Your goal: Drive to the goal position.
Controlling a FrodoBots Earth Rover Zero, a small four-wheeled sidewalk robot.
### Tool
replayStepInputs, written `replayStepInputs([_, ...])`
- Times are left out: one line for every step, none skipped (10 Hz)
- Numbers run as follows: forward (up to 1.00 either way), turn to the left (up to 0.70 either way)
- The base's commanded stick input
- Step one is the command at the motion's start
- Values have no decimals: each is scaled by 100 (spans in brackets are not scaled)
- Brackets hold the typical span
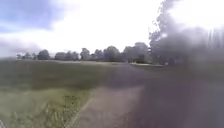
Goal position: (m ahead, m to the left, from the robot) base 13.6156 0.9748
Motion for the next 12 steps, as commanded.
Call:
replayStepInputs([70, -28])
replayStepInputs([70, -28])
replayStepInputs([70, -28])
replayStepInputs([70, -28])
replayStepInputs([70, -28])
replayStepInputs([70, -28])
replayStepInputs([70, -28])
replayStepInputs([70, -28])
replayStepInputs([70, -28])
replayStepInputs([70, -28])
replayStepInputs([70, -28])
replayStepInputs([70, -28])
